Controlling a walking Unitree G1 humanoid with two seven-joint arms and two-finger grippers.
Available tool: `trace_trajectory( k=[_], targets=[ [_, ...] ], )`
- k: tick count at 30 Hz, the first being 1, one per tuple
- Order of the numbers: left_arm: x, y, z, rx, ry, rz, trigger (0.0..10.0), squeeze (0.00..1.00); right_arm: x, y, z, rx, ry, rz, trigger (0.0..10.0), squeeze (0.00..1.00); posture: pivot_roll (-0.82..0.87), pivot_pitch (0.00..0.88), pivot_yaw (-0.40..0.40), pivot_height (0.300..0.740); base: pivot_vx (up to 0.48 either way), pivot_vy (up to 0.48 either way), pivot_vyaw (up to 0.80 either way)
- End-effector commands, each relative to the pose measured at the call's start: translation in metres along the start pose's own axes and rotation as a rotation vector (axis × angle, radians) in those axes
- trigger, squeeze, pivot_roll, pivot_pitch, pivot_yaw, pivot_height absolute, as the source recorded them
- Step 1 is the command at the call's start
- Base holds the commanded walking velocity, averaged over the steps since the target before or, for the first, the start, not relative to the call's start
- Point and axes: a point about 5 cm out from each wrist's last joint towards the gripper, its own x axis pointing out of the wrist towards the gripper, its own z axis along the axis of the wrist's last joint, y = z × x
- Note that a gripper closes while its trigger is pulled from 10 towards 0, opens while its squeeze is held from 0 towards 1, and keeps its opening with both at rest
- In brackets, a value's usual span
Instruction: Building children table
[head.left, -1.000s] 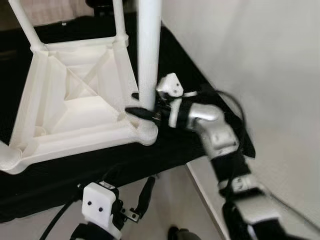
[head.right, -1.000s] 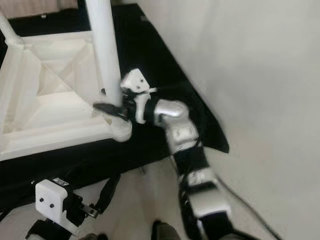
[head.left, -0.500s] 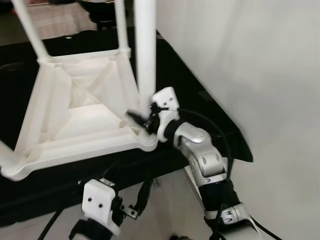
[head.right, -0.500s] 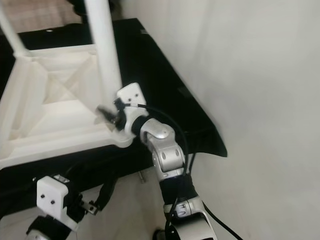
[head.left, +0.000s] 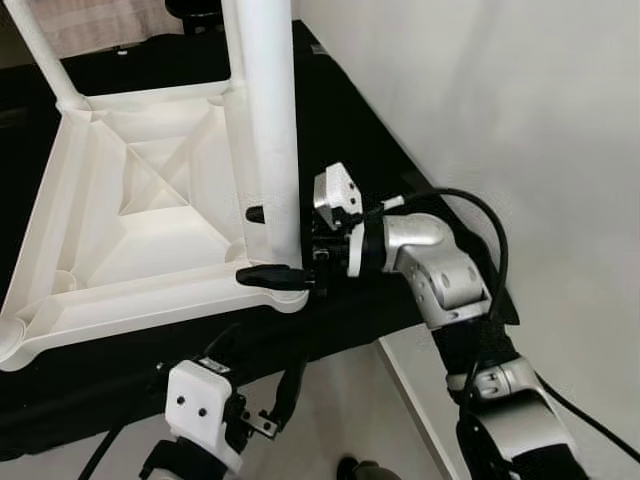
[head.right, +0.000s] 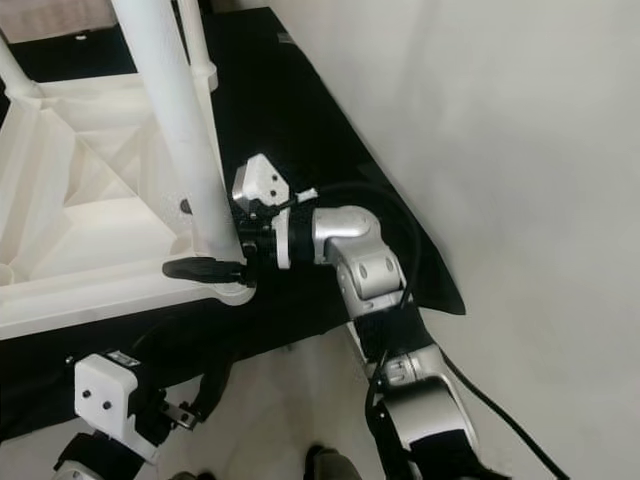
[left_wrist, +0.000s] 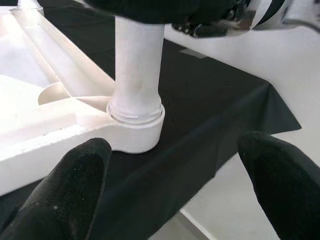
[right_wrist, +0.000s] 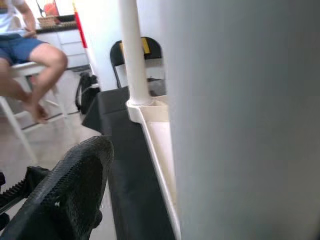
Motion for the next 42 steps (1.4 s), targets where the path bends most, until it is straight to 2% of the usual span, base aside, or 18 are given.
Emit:
trace_trajectory(
  k=[1, 4, 5, 6, 14, 19, 21, 22, 23, 24, 25, 27, 28, 30, 36, 37, 41, 42],
  targets=[
    [-0.003, -0.002, -0.002, -0.007, 0.019, -0.006, 10.0, 0.0, 0.005, 0.0, 0.003, -0.015, -0.011, 0.061, 10.0, 0.0, 0.03, 0.216, -0.039, 0.74, 0.0, 0.0, 0.0],
    [-0.003, -0.003, -0.002, -0.007, 0.021, -0.008, 10.0, 0.0, 0.006, -0.001, 0.004, -0.01, -0.014, 0.111, 9.6, 0.0, 0.03, 0.217, -0.041, 0.74, 0.0, 0.0, 0.0],
    [-0.003, -0.003, -0.002, -0.007, 0.022, -0.009, 10.0, 0.0, 0.008, -0.001, 0.005, -0.004, -0.017, 0.157, 2.5, 0.0, 0.02, 0.216, -0.044, 0.74, 0.0, 0.0, 0.0],
    [-0.003, -0.003, -0.003, -0.008, 0.023, -0.008, 10.0, 0.0, 0.008, 0.0, 0.006, 0.0, -0.014, 0.211, 0.0, 0.0, 0.0, 0.216, -0.049, 0.74, 0.0, 0.0, 0.0],
    [-0.004, -0.004, -0.003, -0.011, 0.024, -0.003, 10.0, 0.0, 0.006, 0.0, 0.007, -0.004, -0.001, 0.291, 0.0, 0.0, 0.0, 0.222, -0.045, 0.74, 0.0, 0.0, 0.0],
    [-0.004, -0.004, -0.003, -0.012, 0.024, -0.002, 10.0, 0.0, -0.003, -0.005, 0.005, -0.006, -0.018, 0.202, 0.0, 0.0, 0.0, 0.222, -0.045, 0.74, 0.0, 0.0, 0.0],
    [-0.004, -0.003, -0.003, -0.013, 0.023, -0.001, 10.0, 0.0, -0.011, -0.006, -0.006, 0.002, 0.007, -0.018, 0.0, 0.0, -0.01, 0.221, -0.053, 0.74, 0.0, 0.0, 0.0],
    [-0.004, -0.003, -0.003, -0.013, 0.023, -0.001, 10.0, 0.0, -0.011, -0.006, -0.006, 0.002, 0.007, -0.018, 0.0, 0.0, -0.01, 0.221, -0.053, 0.74, 0.0, 0.0, 0.0],
    [-0.003, -0.003, -0.003, -0.013, 0.022, -0.001, 10.0, 0.0, -0.012, -0.004, -0.014, 0.037, 0.022, -0.167, 0.0, 0.0, -0.01, 0.222, -0.055, 0.74, 0.0, 0.0, 0.0],
    [-0.003, -0.002, -0.003, -0.013, 0.02, 0.0, 10.0, 0.0, -0.01, -0.001, -0.029, 0.058, 0.044, -0.461, 0.0, 0.0, -0.02, 0.223, -0.051, 0.74, 0.0, 0.0, 0.0],
    [-0.003, -0.002, -0.003, -0.013, 0.02, 0.0, 10.0, 0.0, -0.01, -0.001, -0.029, 0.058, 0.044, -0.461, 0.0, 0.0, -0.02, 0.223, -0.051, 0.74, 0.0, 0.0, 0.0],
    [-0.002, 0.001, -0.003, -0.014, 0.017, 0.002, 10.0, 0.0, -0.013, 0.025, -0.06, 0.146, 0.133, -0.804, 0.0, 0.0, -0.05, 0.227, -0.027, 0.74, 0.0, 0.0, 0.0],
    [-0.002, 0.001, -0.003, -0.014, 0.017, 0.002, 10.0, 0.0, -0.013, 0.025, -0.06, 0.146, 0.133, -0.804, 0.0, 0.0, -0.05, 0.227, -0.027, 0.74, 0.0, 0.0, 0.0],
    [0.001, 0.004, -0.006, -0.013, 0.018, 0.003, 10.0, 0.0, -0.002, 0.044, -0.068, 0.119, 0.182, -0.843, 0.0, 0.0, -0.05, 0.196, -0.012, 0.74, 0.0, 0.0, 0.0],
    [0.004, 0.007, -0.009, -0.008, 0.019, 0.003, 10.0, 0.0, 0.016, 0.042, -0.064, 0.074, 0.172, -0.759, 0.0, 0.0, -0.04, 0.168, -0.025, 0.74, 0.0, 0.0, 0.0],
    [0.005, 0.008, -0.01, -0.004, 0.015, 0.011, 10.0, 0.0, 0.018, 0.036, -0.06, 0.074, 0.145, -0.73, 10.0, 0.0, -0.04, 0.163, -0.031, 0.74, 0.0, 0.0, 0.0],
    [0.006, 0.009, -0.01, 0.001, 0.01, 0.024, 10.0, 0.0, 0.018, 0.03, -0.05, 0.078, 0.082, -0.716, 10.0, 0.0, -0.04, 0.163, -0.031, 0.74, 0.0, 0.0, 0.0],
    [0.006, 0.009, -0.011, 0.002, 0.008, 0.028, 10.0, 0.0, 0.018, 0.029, -0.043, 0.091, 0.044, -0.654, 10.0, 0.0, -0.04, 0.155, -0.036, 0.74, 0.0, 0.0, 0.0]
  ],
)
